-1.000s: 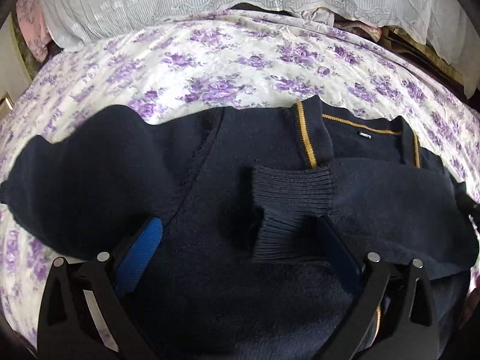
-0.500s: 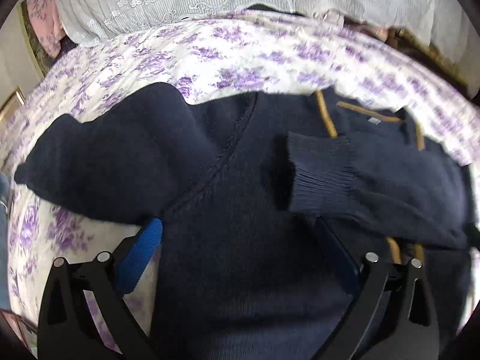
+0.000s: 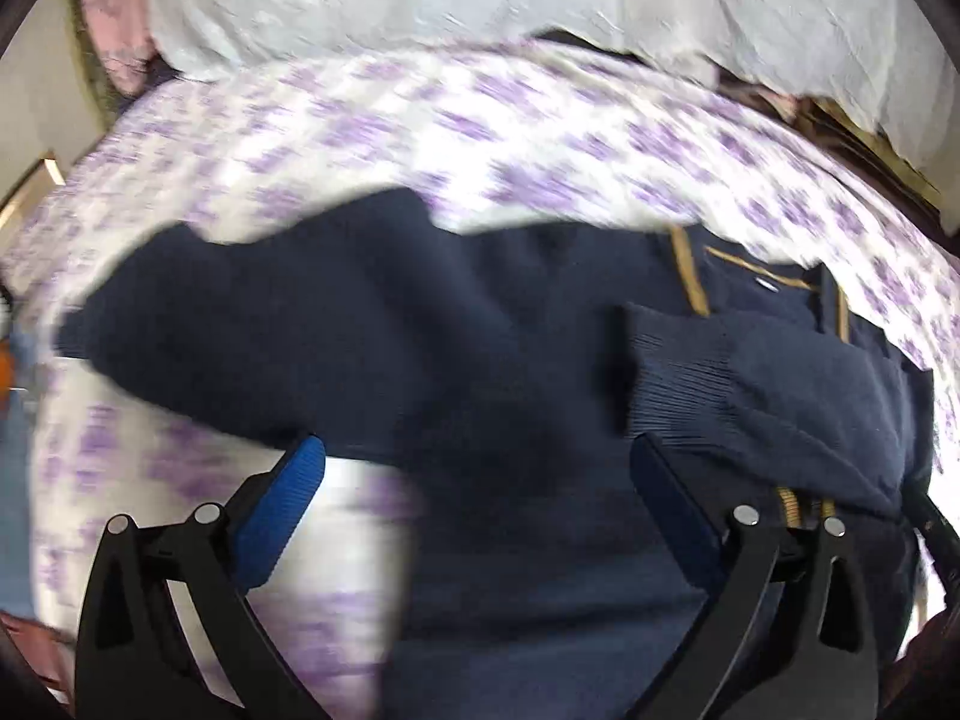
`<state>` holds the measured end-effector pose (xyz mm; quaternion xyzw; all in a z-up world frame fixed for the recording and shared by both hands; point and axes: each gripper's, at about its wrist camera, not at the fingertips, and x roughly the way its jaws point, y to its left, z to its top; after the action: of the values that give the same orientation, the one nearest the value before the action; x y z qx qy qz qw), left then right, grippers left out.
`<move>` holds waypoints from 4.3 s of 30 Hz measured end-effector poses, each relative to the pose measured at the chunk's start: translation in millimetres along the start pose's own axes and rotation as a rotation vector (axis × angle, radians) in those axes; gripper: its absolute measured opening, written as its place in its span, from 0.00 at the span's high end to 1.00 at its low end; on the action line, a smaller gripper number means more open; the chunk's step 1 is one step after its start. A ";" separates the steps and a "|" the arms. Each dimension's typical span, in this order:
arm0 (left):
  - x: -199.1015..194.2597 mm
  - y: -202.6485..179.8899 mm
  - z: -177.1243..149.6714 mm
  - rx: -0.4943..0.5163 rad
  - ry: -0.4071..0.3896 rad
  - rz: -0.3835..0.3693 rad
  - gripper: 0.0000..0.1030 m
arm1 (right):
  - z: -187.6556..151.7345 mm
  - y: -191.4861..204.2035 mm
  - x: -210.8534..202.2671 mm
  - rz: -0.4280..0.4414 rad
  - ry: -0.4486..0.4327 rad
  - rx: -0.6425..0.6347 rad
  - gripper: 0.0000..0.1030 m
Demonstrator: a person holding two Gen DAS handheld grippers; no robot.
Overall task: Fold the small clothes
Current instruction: 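Grasp the other sleeve cuff with the left tool, then lift the sleeve with the left tool and fold it over the cardigan body, then lower the sleeve onto the cardigan and open the left tool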
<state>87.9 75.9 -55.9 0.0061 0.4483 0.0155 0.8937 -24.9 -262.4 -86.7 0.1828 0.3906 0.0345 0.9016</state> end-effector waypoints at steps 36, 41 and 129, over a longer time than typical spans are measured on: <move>-3.8 209.4 31.7 -0.507 -0.063 -0.147 0.89 | 1.6 2.6 -1.3 0.014 -0.001 -0.006 0.72; -37.8 167.9 48.8 -0.341 -0.134 -0.068 0.89 | 2.3 3.0 -2.1 0.018 -0.002 -0.003 0.72; 0.6 3.1 26.8 0.004 -0.093 0.001 0.16 | 52.9 -0.5 -7.2 -0.088 -0.096 0.056 0.98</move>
<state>109.7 79.1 -40.3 0.0087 0.4062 0.0148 0.9136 8.1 -280.3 -48.6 0.1921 0.3552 -0.0249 0.9145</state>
